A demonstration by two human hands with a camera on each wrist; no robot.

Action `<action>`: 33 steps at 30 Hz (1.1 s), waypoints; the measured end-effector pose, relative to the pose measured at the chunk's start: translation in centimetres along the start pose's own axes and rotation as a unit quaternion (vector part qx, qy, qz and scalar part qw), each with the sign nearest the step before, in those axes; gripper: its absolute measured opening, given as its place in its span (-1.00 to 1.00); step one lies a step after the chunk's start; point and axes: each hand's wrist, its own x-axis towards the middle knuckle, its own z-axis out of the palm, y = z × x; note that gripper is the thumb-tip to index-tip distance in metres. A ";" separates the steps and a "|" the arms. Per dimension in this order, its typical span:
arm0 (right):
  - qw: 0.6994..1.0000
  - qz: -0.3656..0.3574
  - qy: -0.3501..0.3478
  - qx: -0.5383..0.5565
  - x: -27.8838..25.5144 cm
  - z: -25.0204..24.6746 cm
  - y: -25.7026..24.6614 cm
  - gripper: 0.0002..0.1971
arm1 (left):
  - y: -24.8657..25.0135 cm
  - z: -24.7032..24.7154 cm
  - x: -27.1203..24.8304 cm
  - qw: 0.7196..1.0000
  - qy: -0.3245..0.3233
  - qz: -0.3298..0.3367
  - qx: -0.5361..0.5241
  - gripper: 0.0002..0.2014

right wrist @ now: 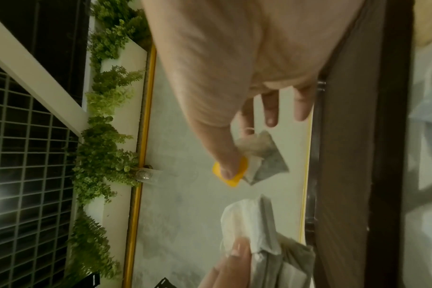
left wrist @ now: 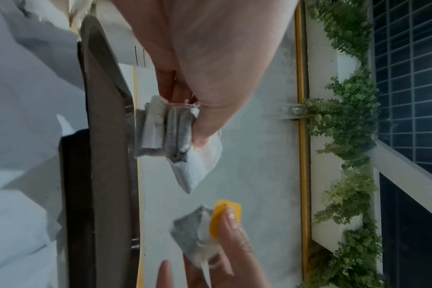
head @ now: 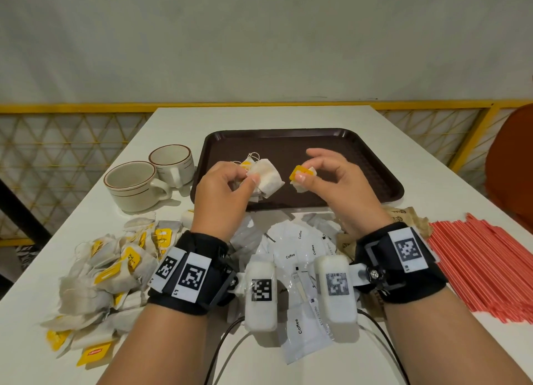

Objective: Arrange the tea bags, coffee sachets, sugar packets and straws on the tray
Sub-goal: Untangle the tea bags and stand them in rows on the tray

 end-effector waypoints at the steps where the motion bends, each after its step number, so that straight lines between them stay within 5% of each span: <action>1: 1.000 -0.010 0.008 0.013 0.1 -0.1 -0.1 -0.87 | 0.1 -0.1 0.0 1.000 -0.006 0.003 -0.009 -0.89; 9: 0.980 -0.016 0.006 0.198 -0.2 -0.8 -1.1 -0.94 | 1.1 -0.5 -0.4 0.981 -0.084 -0.026 -0.170 -0.79; 16: 0.946 0.026 -0.079 0.314 -0.8 -1.2 -2.3 -0.79 | 1.0 -0.6 -0.3 0.943 -0.154 -0.027 -0.295 -0.93; 23: 0.942 0.076 -0.109 0.309 -0.5 -0.4 -1.3 -0.87 | 0.7 -0.4 -0.2 0.940 -0.148 -0.054 -0.301 -0.76; 27: 0.945 0.103 -0.109 0.289 -0.6 -0.2 -1.4 -0.68 | 0.3 -0.4 0.0 0.946 -0.144 -0.087 -0.277 -0.96; 29: 0.957 0.092 -0.086 0.259 -0.7 0.2 -1.4 -0.65 | 0.2 -0.3 0.0 0.947 -0.143 -0.090 -0.275 -0.89; 33: 0.983 0.069 -0.027 0.171 -0.6 0.9 -1.0 -0.87 | 0.4 -0.4 -0.1 0.953 -0.140 -0.083 -0.256 -0.85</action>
